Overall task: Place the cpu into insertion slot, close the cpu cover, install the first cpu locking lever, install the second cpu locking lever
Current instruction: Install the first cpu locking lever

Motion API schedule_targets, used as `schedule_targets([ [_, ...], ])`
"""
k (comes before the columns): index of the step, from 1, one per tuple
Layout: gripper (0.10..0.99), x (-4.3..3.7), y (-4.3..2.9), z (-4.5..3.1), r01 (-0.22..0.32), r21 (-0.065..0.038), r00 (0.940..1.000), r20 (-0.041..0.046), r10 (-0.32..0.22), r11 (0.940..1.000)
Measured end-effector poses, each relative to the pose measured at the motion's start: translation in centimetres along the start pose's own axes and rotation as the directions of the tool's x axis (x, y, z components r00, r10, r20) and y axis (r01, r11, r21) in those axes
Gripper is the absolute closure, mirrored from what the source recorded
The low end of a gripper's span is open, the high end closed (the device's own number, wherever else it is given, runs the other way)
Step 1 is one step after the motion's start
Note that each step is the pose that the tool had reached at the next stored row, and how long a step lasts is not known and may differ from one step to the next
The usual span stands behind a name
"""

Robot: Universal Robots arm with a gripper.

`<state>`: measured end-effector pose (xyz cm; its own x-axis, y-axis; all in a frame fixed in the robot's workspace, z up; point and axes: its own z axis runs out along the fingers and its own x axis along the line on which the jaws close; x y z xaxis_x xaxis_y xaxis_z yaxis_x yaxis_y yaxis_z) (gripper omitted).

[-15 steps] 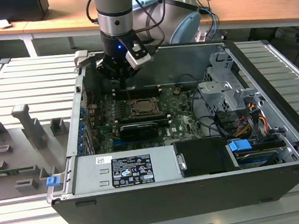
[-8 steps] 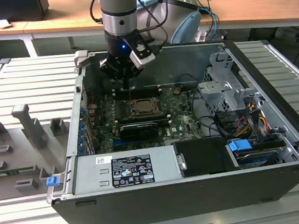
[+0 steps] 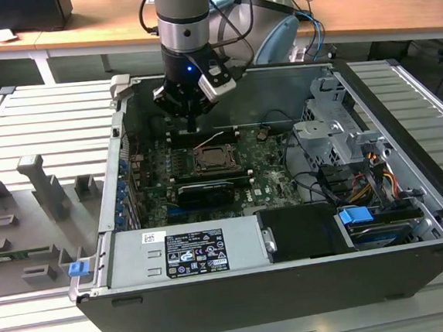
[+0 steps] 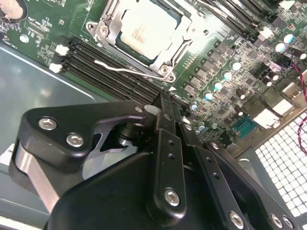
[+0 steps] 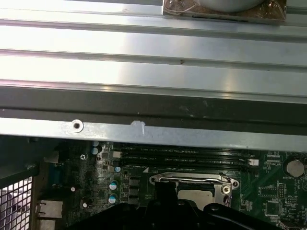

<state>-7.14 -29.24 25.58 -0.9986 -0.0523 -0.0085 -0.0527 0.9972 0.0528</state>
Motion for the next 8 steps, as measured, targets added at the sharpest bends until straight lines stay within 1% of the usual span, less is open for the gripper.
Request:
schedule_targets([
  [8,0.98,-0.65,-0.03,0.02,0.0,0.0,1.0,0.0,0.0,1.0],
])
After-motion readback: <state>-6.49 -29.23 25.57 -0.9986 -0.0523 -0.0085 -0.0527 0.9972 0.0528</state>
